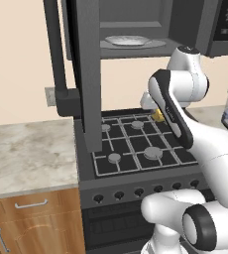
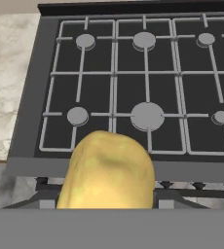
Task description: Retrieve the reheated potato from the microwave, then place the potato, cheese, and condiment on the cutting board.
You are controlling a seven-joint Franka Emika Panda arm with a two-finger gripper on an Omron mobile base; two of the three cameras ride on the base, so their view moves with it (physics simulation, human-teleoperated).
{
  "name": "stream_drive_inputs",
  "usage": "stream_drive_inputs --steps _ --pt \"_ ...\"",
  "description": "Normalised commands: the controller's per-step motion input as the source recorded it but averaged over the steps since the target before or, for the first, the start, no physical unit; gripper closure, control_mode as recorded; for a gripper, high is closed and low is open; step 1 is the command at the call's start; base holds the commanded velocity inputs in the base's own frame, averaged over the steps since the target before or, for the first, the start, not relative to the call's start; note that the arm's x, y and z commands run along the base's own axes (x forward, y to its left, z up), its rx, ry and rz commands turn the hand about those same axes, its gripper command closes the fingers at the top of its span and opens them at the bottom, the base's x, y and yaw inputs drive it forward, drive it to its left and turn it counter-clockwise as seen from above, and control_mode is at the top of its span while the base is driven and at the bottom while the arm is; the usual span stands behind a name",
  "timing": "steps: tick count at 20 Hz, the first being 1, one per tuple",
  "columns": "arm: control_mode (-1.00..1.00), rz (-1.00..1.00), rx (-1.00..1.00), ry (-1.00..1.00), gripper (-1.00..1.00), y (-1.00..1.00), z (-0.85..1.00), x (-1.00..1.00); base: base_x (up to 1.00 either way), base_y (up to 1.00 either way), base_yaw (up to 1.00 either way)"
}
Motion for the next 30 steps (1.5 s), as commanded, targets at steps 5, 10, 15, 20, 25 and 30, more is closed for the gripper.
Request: stream_drive_inputs --steps 5,10,15,20,25,30 --pt "-1.00 0.00 0.00 0.00 1.00 0.00 0.00 0.00 0.00 0.00 0.00" --pt "1.00 0.00 0.00 0.00 1.00 0.00 0.00 0.00 0.00 0.00 0.00" --pt "1.00 0.00 0.00 0.00 1.00 0.00 0.00 0.00 0.00 0.00 0.00" --pt "1.00 0.00 0.00 0.00 1.00 0.00 0.00 0.00 0.00 0.00 0.00" --pt "1.00 0.00 0.00 0.00 1.00 0.00 0.00 0.00 -0.52 -0.02 0.00" --pt "1.00 0.00 0.00 0.00 1.00 0.00 0.00 0.00 -0.80 -0.08 0.00"
